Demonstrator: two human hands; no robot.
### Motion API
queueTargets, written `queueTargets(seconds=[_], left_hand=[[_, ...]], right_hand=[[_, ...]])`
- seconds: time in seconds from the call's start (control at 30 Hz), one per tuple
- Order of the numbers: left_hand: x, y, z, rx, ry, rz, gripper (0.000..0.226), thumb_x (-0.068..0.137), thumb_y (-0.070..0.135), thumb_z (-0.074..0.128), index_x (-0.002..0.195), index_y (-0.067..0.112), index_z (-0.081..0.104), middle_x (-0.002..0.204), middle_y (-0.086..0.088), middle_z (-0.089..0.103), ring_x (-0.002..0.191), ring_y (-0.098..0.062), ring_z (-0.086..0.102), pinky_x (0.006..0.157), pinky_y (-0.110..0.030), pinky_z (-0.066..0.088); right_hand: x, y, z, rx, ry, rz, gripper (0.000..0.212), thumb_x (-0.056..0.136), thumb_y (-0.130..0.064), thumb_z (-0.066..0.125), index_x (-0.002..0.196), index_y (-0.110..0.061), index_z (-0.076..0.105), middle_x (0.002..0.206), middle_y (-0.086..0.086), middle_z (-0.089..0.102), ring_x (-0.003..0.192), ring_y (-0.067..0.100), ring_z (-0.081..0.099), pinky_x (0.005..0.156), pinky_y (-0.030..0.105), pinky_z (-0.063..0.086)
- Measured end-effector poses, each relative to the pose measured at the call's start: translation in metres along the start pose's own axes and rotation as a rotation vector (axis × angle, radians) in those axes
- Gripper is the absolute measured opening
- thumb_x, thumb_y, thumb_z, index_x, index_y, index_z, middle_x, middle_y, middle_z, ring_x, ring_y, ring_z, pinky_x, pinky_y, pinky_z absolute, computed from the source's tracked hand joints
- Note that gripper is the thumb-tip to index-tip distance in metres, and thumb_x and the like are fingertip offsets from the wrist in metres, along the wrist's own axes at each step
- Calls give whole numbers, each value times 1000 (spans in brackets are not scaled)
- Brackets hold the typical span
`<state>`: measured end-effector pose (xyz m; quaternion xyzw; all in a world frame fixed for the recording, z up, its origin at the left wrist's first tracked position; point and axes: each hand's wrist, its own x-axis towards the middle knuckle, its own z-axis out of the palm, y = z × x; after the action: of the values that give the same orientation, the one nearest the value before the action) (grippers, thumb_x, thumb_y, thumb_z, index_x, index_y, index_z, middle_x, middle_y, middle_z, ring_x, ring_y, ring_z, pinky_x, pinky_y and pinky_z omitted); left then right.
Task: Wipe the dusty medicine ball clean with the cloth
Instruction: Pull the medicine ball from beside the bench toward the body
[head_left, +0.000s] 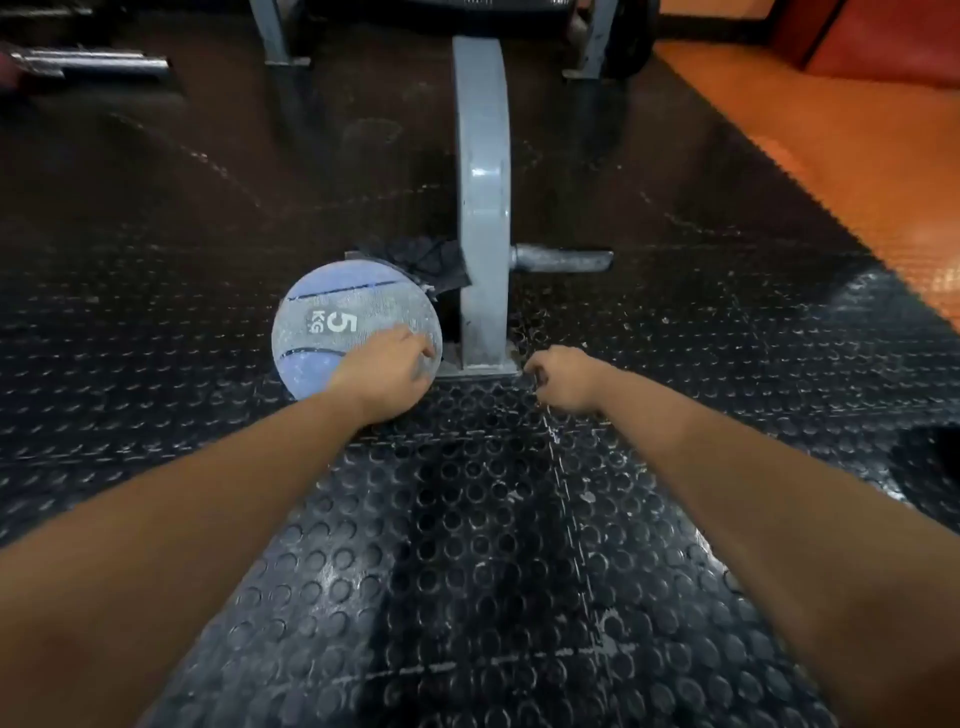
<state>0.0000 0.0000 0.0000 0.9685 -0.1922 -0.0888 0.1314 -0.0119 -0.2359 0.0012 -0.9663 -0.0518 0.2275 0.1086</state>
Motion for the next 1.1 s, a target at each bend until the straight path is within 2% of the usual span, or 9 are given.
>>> queueTargets(seconds=[0.13, 0.2, 0.33, 0.43, 0.57, 0.67, 0.8, 1.03, 1.1], left_hand=[[8, -13, -15, 102, 272, -75, 51, 92, 26, 59, 137, 8, 44, 136, -14, 40, 121, -35, 39, 100, -46, 37], [15, -15, -18, 112, 311, -121, 60, 90, 31, 63, 139, 6, 41, 140, -18, 37, 124, -39, 37, 103, -48, 35], [24, -27, -7, 90, 225, -291, 91, 87, 60, 59, 154, 17, 14, 163, -10, 0, 147, -38, 6, 116, -55, 14], [29, -31, 1, 102, 120, -357, 106, 81, 75, 52, 156, 22, -1, 163, -4, -14, 149, -38, -9, 117, -62, 7], [29, -25, 4, 101, 145, -347, 108, 78, 76, 54, 156, 22, 2, 164, -3, -10, 149, -37, -9, 116, -62, 9], [21, -22, 12, 149, 188, -334, 109, 78, 76, 53, 156, 20, 1, 164, -4, -10, 149, -38, -8, 116, -61, 11], [10, -14, 21, 170, 185, -346, 110, 79, 75, 52, 156, 18, -2, 163, -6, -13, 148, -39, -10, 116, -60, 10], [-18, 8, 40, 255, 189, -313, 105, 86, 65, 56, 155, 15, -6, 161, -13, -15, 146, -45, -8, 114, -60, 14], [-25, 10, 41, 263, 162, -272, 102, 88, 59, 57, 155, 17, -6, 161, -13, -18, 146, -45, -9, 115, -59, 15]], right_hand=[[-6, -2, 3, -22, -35, -5, 42, 96, -17, 47, 138, -16, 44, 129, 13, 43, 118, 31, 43, 90, 35, 40], [-7, -2, 5, -12, -52, -7, 42, 96, -17, 47, 138, -16, 44, 132, 14, 41, 121, 32, 41, 94, 36, 39], [-9, -1, 11, -1, -11, -29, 42, 95, -16, 49, 137, -15, 46, 136, 15, 41, 123, 32, 43, 97, 35, 38], [-11, 7, 15, 19, -5, -37, 42, 95, -15, 49, 137, -14, 47, 133, 13, 43, 120, 30, 45, 90, 31, 38], [-15, 19, 19, 78, 1, -22, 40, 95, -14, 50, 135, -15, 50, 130, 12, 45, 104, 24, 49, 80, 30, 40], [-14, 24, 21, 79, 4, -14, 39, 95, -16, 50, 133, -16, 51, 132, 12, 44, 111, 26, 49, 82, 30, 40], [-9, 25, 24, 106, 5, -15, 39, 95, -14, 48, 134, -15, 50, 133, 11, 42, 96, 22, 47, 66, 25, 39], [8, 11, 31, 109, -8, -27, 41, 96, -16, 50, 137, -13, 48, 138, 12, 45, 111, 27, 54, 89, 33, 45], [16, 1, 32, 109, 22, -34, 40, 95, -17, 49, 135, -11, 50, 132, 13, 47, 114, 29, 51, 93, 33, 43]])
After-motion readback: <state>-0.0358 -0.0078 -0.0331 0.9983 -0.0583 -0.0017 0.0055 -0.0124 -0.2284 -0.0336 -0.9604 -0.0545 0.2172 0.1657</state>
